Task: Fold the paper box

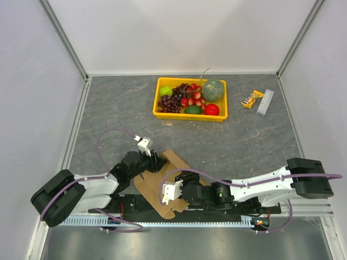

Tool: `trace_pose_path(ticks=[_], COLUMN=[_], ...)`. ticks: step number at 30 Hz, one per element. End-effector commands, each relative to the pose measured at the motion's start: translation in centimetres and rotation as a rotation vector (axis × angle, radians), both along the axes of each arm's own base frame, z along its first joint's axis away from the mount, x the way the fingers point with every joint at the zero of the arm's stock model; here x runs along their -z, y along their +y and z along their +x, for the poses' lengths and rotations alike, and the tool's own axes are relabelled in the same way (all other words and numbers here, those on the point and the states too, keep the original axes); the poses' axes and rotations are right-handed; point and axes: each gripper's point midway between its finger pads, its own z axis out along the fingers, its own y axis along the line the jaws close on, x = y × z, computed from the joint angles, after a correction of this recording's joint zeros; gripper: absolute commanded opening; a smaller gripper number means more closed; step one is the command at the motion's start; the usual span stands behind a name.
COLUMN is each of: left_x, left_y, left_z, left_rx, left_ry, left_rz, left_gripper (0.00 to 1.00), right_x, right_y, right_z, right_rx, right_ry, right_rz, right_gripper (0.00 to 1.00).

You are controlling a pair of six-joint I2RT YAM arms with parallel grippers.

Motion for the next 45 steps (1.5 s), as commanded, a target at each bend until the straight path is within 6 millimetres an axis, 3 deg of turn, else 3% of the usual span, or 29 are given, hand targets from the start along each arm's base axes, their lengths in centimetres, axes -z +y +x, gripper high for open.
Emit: trace_pose_path(ticks=[1,6,11,16,22,27,30,34,37,41,45], left_x=[-0.3,-0.2,-0.3,-0.5,-0.5,-1.2,-1.9,-2.5,-2.3,-1.7,-0.8], left_y=[0.5,0.4,0.4,0.3,-0.5,-1.3,-1.9,-2.3,-2.7,-3.4,-4.2], left_z=[0.7,0.7,0.9,1.9,3.1,4.2,4.9,5.7,6.0,6.1,5.9], left_rx=[-0.039,-0.037,-0.042,-0.073,-0.079,-0.088,-0.091,-0.097,-0.095,-0.083,-0.069], left_ry=[-0.054,-0.06,-0.064,-0.09,-0.124,-0.184,-0.233,-0.29,-0.311,-0.333,-0.339], left_rz=[0.002,0.004,-0.001,0.005,0.022,0.038,0.06,0.086,0.101,0.125,0.143], left_gripper=[0.38,0.24,0.17,0.13,0.1,0.1,0.1,0.11,0.11,0.15,0.19], right_x=[-0.7,-1.8,-4.9,-8.4,-12.0,-15.0,-16.6,-18.0,-18.4,-18.0,-16.1], right_y=[1.4,1.8,2.5,3.1,2.9,1.3,-0.5,-2.8,-3.1,-3.0,-2.4], right_z=[-0.8,-1.0,-1.2,-1.8,-2.5,-1.8,0.0,2.5,4.4,7.4,10.4], right_rx=[-0.007,0.003,0.016,0.005,-0.022,0.026,0.168,0.332,0.386,0.419,0.439], right_ry=[0.037,0.056,0.096,0.154,0.221,0.223,0.222,0.22,0.251,0.337,0.41], right_rz=[0.07,0.133,0.261,0.408,0.568,0.708,0.816,0.914,0.943,0.952,0.909], right_gripper=[0.47,0.52,0.55,0.66,0.68,0.68,0.63,0.42,0.26,0.14,0.12])
